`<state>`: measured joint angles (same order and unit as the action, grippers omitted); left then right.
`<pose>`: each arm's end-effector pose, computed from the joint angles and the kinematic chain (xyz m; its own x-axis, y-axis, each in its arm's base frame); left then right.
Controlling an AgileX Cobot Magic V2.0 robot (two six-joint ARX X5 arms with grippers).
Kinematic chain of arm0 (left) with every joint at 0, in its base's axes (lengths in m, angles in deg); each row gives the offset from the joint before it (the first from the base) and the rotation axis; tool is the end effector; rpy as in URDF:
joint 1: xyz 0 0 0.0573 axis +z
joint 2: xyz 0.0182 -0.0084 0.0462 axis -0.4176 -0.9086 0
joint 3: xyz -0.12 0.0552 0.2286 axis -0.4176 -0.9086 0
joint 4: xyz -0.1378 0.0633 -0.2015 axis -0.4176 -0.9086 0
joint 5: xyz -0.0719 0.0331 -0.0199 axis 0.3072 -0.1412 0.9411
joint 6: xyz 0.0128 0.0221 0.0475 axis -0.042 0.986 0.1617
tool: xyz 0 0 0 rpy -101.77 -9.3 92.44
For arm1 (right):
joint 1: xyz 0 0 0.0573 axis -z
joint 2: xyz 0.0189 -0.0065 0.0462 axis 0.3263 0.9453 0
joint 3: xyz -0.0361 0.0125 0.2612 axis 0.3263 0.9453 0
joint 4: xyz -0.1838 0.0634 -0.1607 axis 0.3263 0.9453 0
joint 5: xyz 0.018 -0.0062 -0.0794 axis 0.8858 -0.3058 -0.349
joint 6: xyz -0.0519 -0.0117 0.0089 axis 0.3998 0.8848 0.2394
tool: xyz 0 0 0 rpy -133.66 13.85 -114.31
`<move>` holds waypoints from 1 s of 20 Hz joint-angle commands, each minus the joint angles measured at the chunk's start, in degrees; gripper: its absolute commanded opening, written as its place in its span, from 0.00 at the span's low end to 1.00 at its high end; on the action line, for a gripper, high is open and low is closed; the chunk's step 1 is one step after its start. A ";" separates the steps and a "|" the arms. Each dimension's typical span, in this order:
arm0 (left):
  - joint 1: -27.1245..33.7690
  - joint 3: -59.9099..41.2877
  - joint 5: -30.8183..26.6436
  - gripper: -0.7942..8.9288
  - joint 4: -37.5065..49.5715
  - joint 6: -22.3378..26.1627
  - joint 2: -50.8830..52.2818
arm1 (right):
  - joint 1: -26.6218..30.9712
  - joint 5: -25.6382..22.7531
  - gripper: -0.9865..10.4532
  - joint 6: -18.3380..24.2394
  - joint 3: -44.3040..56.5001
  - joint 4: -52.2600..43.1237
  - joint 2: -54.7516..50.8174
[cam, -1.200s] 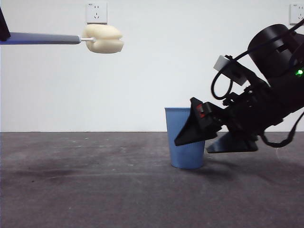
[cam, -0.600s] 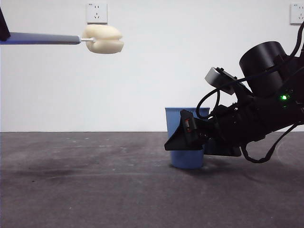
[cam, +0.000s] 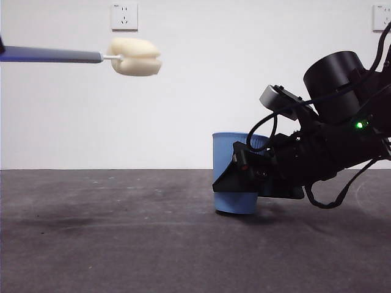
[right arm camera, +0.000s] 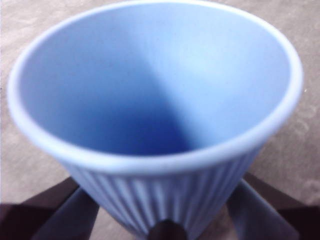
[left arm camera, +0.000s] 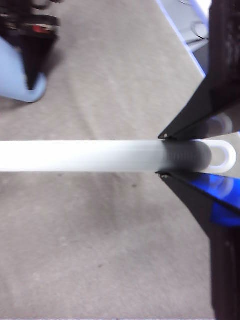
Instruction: Pick up the cup brush,pick up the cup,insert the brush into the cup,clean the cup,put the cup brush back,put the cup back to the fixed position on the table
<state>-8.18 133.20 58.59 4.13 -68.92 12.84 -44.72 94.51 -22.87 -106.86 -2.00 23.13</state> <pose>0.1196 -0.0755 0.3058 0.5708 -0.3095 -0.7605 0.4183 0.9066 -0.0549 0.2773 0.1441 0.1082 0.6295 0.6695 -0.3943 -0.6778 0.7213 0.1425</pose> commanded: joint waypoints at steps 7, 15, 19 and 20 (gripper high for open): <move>-0.04 -0.22 0.24 0.07 -3.10 14.75 0.07 | -3.61 -9.57 0.07 11.72 -10.03 49.22 -20.57; -0.07 -0.22 3.67 0.07 -6.34 27.69 -0.98 | -7.82 -24.15 0.07 27.91 -20.57 82.07 -21.99; -1.77 -0.22 6.32 0.07 -7.72 29.48 -4.61 | -10.23 -33.48 0.07 34.42 -20.57 87.06 -21.99; -2.71 -0.22 6.34 0.07 -7.67 29.46 -5.70 | -10.88 -35.17 0.07 35.80 -20.57 87.38 -21.99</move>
<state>-10.65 133.20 64.64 -3.52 -40.50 7.13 -55.43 59.41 10.73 -127.30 85.52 0.72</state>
